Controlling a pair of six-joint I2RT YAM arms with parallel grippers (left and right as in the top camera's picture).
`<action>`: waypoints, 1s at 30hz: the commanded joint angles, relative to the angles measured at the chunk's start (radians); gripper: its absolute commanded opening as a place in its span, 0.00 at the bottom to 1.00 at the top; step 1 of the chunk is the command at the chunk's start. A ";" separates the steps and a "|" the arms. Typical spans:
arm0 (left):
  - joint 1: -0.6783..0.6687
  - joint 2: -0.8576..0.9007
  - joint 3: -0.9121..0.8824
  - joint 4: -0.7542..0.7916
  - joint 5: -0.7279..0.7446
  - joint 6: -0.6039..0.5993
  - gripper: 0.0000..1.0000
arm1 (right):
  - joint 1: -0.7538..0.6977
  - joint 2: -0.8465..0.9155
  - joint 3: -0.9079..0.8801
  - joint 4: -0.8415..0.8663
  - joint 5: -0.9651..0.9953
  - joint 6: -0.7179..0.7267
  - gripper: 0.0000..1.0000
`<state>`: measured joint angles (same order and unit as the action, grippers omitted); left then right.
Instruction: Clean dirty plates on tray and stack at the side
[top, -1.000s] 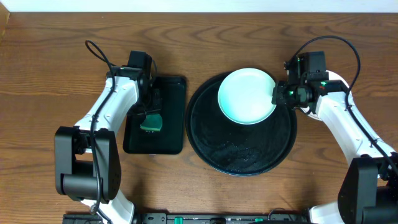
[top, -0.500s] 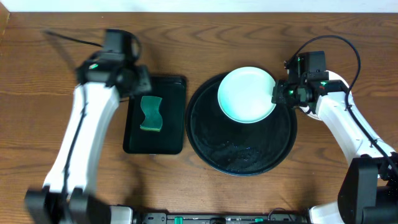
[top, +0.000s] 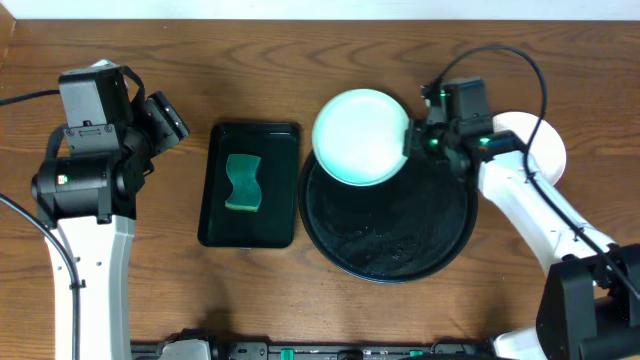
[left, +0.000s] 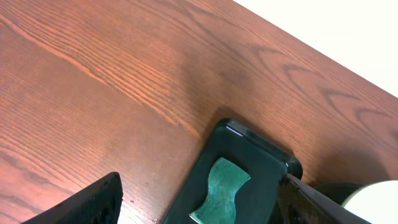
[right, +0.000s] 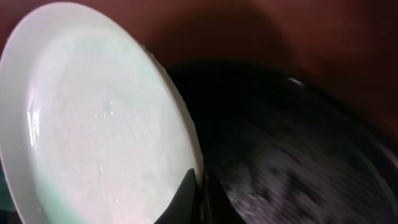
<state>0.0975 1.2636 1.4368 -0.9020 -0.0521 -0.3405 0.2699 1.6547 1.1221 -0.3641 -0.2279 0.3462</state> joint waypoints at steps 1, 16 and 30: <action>0.004 0.006 0.018 -0.003 -0.013 -0.009 0.80 | 0.069 -0.020 0.002 0.073 -0.007 0.087 0.01; 0.004 0.006 0.018 -0.003 -0.013 -0.009 0.80 | 0.376 0.033 0.002 0.327 0.327 0.140 0.01; 0.004 0.006 0.018 -0.003 -0.013 -0.009 0.80 | 0.467 0.105 0.002 0.428 0.351 0.139 0.01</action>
<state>0.0975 1.2644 1.4368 -0.9054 -0.0521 -0.3408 0.7250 1.7470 1.1217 0.0681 0.1020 0.4675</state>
